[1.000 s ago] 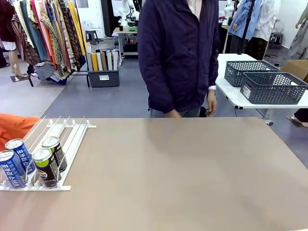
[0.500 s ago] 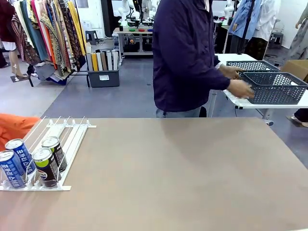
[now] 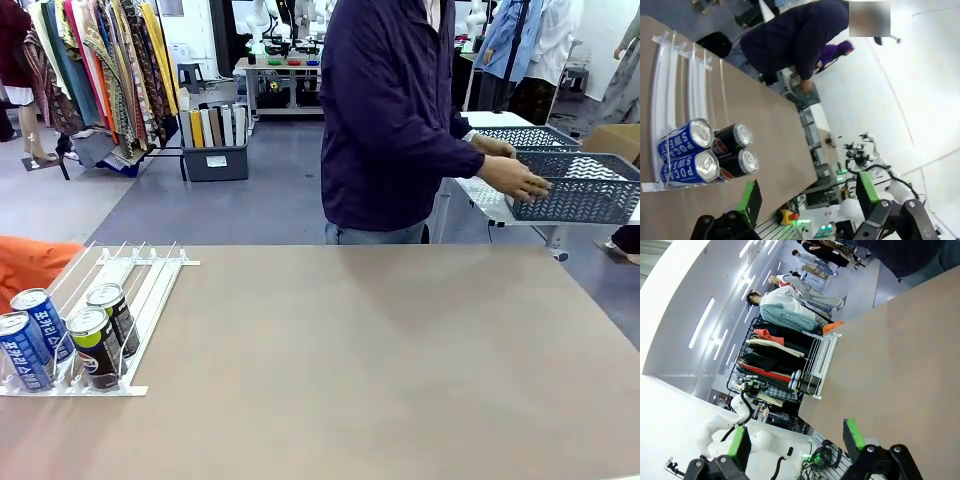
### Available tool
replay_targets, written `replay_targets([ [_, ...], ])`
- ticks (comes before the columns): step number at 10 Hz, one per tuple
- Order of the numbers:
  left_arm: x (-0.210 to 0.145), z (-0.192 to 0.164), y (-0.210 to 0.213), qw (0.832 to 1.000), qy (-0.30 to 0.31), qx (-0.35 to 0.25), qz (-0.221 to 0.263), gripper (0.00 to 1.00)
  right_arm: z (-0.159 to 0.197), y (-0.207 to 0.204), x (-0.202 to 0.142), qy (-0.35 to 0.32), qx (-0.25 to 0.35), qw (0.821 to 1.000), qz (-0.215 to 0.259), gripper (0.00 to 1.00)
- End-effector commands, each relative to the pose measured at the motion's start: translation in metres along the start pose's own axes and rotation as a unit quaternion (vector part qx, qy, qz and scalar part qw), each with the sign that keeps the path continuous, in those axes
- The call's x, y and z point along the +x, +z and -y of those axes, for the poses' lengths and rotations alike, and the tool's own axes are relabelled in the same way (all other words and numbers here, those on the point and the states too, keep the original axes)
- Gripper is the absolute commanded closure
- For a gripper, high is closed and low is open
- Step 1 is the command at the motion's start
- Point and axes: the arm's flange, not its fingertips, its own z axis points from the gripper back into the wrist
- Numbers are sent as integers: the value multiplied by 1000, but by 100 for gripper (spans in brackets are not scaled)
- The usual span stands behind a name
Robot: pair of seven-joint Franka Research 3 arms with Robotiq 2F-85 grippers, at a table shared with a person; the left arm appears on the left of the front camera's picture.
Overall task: Retrieve and store the cans from the dispenser.
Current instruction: Pick up one can from the Automatic Can Dispenser and place it in the middle of the table.
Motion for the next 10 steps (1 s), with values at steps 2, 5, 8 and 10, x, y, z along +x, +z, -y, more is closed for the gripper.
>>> replay_targets([
  [2, 12, 69, -49, 958, -33, 204, -200, 0, -4, -2, 4, 1, 10, 1000, 10, 0],
  [5, 24, 107, -148, 810, -34, 461, -362, 0, -4, -2, 4, 1, 10, 1000, 10, 0],
  [8, 12, 91, -193, 726, -19, 605, -326, 0, -4, -2, 4, 1, 10, 1000, 10, 0],
  [10, 16, 91, -192, 766, -88, 590, -239, 0, -4, -2, 4, 1, 10, 1000, 10, 0],
])
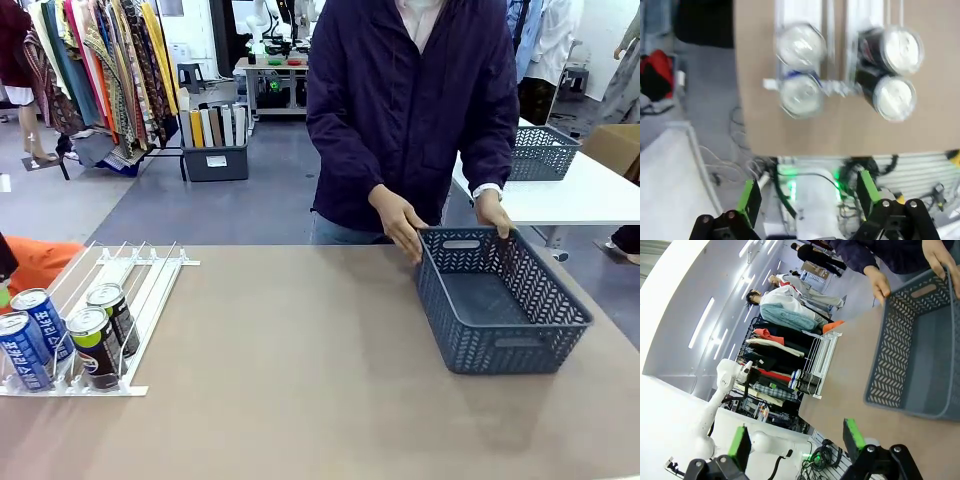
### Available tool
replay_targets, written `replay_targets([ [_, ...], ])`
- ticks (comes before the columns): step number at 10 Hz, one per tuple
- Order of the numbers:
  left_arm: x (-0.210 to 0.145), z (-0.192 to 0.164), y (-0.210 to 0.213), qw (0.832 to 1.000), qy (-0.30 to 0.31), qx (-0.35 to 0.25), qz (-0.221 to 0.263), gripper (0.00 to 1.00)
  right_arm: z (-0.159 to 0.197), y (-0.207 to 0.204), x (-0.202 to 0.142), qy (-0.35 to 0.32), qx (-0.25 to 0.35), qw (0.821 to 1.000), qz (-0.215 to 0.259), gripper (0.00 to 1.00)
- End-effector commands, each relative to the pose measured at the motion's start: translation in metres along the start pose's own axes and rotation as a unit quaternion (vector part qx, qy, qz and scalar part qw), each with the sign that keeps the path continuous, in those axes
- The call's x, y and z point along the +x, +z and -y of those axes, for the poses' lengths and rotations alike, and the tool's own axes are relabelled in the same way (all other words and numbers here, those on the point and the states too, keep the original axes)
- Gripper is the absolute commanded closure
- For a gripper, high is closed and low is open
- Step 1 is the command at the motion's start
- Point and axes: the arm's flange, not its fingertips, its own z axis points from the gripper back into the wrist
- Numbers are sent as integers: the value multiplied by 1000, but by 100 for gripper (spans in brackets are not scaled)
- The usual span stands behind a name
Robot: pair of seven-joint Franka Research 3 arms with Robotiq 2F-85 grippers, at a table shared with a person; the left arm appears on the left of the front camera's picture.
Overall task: Retrieve and store the cans from the dispenser.
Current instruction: Pick up one can from the Automatic Can Dispenser and place it in the middle of the table.
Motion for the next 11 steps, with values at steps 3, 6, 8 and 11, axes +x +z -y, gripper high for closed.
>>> replay_targets([
  [3, -4, 5, -2, 999, 8, -30, -19, 0, -3, -1, 4, 2, 11, 1000, 12, 0],
  [6, 19, 3, -31, 998, -17, -31, 49, 0, -3, -1, 4, 2, 11, 1000, 12, 0],
  [8, 26, 2, -55, 997, -14, -48, 63, 0, -3, -1, 4, 2, 11, 1000, 12, 0],
  [11, 33, 4, -71, 998, 22, -22, 58, 0, -3, -1, 4, 2, 11, 1000, 12, 0],
])
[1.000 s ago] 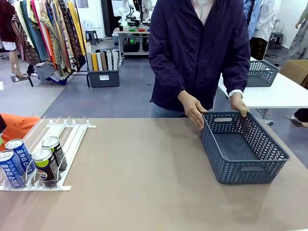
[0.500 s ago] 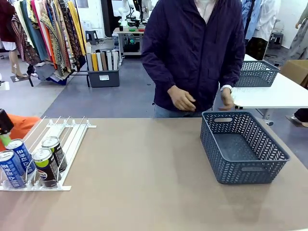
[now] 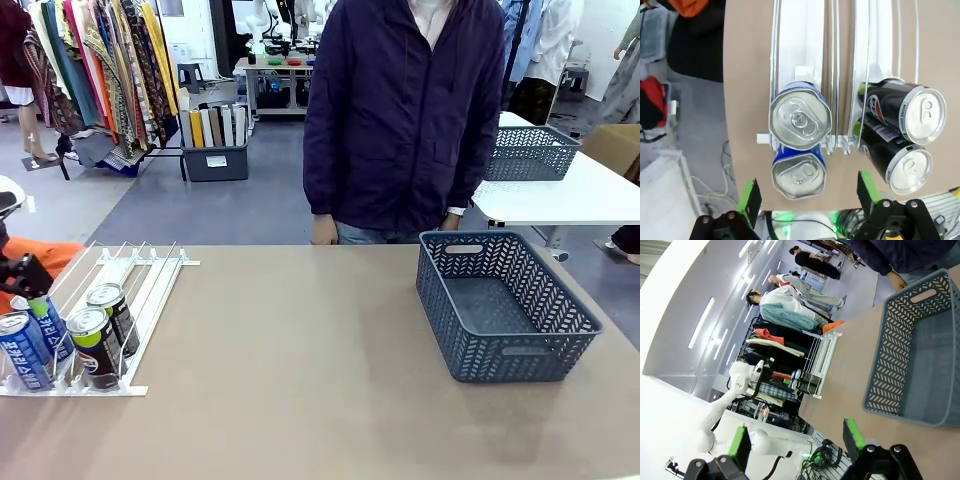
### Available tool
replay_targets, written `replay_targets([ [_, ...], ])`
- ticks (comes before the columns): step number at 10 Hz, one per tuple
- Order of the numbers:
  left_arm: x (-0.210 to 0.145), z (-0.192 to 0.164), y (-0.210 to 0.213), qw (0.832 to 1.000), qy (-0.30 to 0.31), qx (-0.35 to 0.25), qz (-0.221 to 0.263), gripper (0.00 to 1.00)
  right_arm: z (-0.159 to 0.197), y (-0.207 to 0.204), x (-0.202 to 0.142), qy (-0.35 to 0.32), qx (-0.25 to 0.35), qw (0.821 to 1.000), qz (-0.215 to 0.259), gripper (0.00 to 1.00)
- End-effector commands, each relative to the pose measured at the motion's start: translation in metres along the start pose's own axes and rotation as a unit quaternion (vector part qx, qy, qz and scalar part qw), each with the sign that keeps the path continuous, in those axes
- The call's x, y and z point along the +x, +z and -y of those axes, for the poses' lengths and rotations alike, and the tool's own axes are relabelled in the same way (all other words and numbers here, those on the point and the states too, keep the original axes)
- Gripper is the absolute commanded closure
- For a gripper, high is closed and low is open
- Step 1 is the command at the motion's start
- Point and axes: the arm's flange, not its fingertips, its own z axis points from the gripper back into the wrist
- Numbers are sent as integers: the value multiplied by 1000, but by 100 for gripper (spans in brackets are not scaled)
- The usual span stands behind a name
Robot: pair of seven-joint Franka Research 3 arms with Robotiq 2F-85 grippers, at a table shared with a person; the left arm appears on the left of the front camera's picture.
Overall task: Retrieve and store the cans from the dispenser.
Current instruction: Pick up one can from the Automatic Can Dispenser and place it in the middle of the table.
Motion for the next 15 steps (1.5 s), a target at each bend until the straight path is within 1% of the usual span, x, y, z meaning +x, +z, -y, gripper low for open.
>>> replay_targets([
  [1, 4, 3, -8, 1000, 7, 6, -10, 0, -3, -2, 4, 3, 11, 1000, 12, 0],
  [2, 7, 2, -20, 999, 21, 17, -26, 0, -3, -2, 4, 3, 11, 1000, 12, 0],
  [3, 5, -1, -29, 999, 20, 5, -42, 0, -3, -2, 4, 3, 11, 1000, 12, 0],
  [4, 6, -3, -36, 998, 21, 6, -51, 0, -3, -2, 4, 3, 11, 1000, 12, 0],
  [7, 7, -6, -47, 997, 29, 7, -65, 0, -3, -2, 4, 3, 11, 1000, 12, 0],
  [9, 7, -5, -48, 998, 30, 3, -60, 0, -3, -2, 4, 3, 11, 1000, 12, 0],
  [10, 7, -3, -48, 997, 25, 7, -69, 0, -3, -2, 4, 3, 11, 1000, 12, 0],
  [11, 6, 0, -48, 997, 19, 15, -76, 53, -3, -2, 4, 3, 11, 1000, 12, 0],
  [12, 7, 0, -48, 997, 16, 10, -76, 100, -3, -2, 4, 3, 11, 1000, 12, 0],
  [15, 8, -4, -48, 997, 24, 9, -66, 100, -3, -2, 4, 3, 11, 1000, 12, 0],
])
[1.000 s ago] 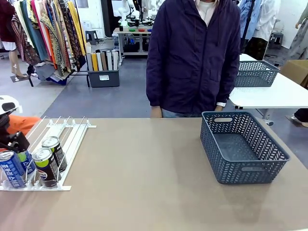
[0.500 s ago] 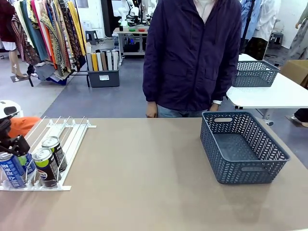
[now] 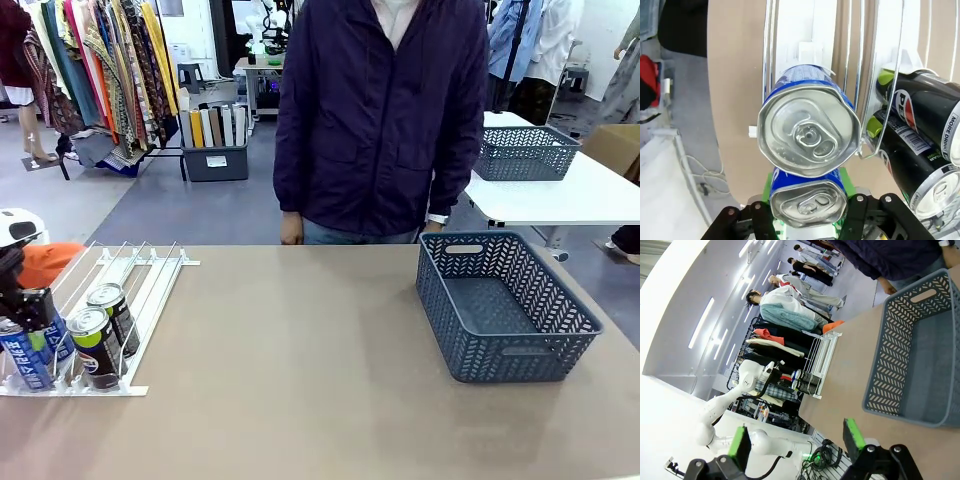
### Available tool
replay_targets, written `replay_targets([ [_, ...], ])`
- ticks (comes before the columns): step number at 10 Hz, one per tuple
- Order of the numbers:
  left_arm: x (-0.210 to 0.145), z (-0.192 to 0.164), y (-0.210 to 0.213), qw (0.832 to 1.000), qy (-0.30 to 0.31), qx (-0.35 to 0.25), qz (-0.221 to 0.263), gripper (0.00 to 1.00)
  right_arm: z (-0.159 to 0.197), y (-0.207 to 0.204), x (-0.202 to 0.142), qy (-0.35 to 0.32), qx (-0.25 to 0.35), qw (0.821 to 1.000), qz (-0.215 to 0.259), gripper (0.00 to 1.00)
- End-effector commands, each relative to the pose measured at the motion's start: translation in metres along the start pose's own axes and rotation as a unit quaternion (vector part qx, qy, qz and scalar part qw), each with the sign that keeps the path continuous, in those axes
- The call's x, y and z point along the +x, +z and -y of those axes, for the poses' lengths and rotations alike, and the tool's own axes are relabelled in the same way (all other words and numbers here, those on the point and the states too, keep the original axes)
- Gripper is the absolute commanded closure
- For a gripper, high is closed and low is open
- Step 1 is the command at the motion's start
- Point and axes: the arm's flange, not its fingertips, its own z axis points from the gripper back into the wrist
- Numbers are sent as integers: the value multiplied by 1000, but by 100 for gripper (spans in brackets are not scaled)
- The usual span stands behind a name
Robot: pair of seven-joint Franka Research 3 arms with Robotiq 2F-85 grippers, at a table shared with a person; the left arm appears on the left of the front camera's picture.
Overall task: Retrieve and store the cans from the dispenser.
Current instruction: Pick up one can from the Automatic Can Dispenser and place it in the middle of the table.
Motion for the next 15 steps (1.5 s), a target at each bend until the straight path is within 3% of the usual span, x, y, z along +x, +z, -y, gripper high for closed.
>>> replay_targets([
  [1, 3, 0, 0, 1000, 14, 8, 4, 100, -4, -2, 4, 3, 11, 1000, 11, 0],
  [4, 3, -2, 5, 1000, 10, 4, 7, 100, -4, -2, 4, 3, 11, 1000, 11, 0],
  [6, -25, 5, 43, 1000, -8, -8, 23, 100, -4, -2, 4, 3, 11, 1000, 11, 0],
  [9, -81, -5, 121, 1000, 2, -12, 6, 100, -4, -2, 4, 3, 11, 1000, 11, 0],
  [12, -117, -26, 176, 994, -2, -43, 104, 100, -4, -2, 4, 3, 11, 1000, 11, 0],
  [14, -124, -40, 181, 983, -3, -102, 150, 100, -4, -2, 4, 3, 11, 1000, 11, 0],
  [15, -128, -25, 187, 995, 7, -38, 95, 100, -4, -2, 4, 3, 11, 1000, 11, 0],
])
